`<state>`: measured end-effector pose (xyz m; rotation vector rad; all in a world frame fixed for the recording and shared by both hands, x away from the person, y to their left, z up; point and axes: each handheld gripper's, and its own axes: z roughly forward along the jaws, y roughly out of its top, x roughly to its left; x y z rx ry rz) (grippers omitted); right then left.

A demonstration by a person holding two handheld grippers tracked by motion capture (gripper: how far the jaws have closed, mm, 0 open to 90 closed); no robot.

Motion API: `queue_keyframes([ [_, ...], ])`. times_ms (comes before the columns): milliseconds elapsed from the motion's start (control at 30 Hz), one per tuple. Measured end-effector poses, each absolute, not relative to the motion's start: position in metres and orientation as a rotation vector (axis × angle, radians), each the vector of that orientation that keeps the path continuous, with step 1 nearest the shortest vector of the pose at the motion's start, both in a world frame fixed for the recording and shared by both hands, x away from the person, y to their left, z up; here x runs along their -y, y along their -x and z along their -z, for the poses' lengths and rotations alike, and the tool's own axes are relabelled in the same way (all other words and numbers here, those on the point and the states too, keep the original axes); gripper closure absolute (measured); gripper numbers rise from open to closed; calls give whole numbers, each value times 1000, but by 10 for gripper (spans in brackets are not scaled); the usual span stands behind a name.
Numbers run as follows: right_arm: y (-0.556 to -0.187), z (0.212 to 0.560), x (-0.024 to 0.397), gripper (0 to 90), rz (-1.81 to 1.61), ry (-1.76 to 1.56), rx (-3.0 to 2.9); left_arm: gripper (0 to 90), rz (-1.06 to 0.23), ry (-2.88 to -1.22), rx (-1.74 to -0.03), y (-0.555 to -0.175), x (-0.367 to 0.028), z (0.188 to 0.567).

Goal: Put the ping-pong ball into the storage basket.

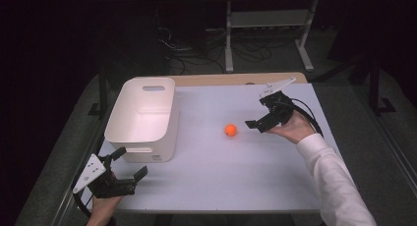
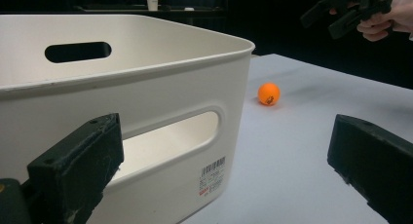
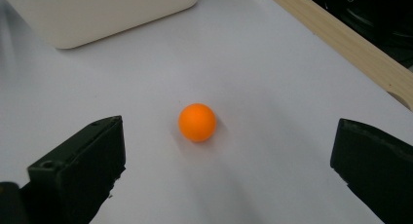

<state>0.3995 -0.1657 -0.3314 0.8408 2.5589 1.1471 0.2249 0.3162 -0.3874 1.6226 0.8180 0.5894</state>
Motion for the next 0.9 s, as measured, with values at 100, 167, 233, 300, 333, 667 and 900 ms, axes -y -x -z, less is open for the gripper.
queue_keyframes([
  [100,-402,333,163,0,-1123,-833,-2572,0,-584,-1619,-821,-225,-316,388],
  [167,-405,334,160,0,-1091,-800,-2583,0,-583,-1620,-822,-225,-316,388],
  [233,-407,334,157,0,-1069,-797,-2595,0,-584,-1622,-822,-225,-316,388],
  [300,-409,334,156,0,-1059,-795,-2600,0,-582,-1622,-822,-225,-316,388],
  [333,-409,334,156,0,-1059,-795,-2600,0,-582,-1621,-823,-225,-316,388],
  [667,-422,340,150,0,-1020,-798,-2630,0,-582,-1622,-822,-225,-316,388],
  [900,-430,345,144,0,-993,-802,-2655,0,-580,-1617,-824,-225,-316,388],
])
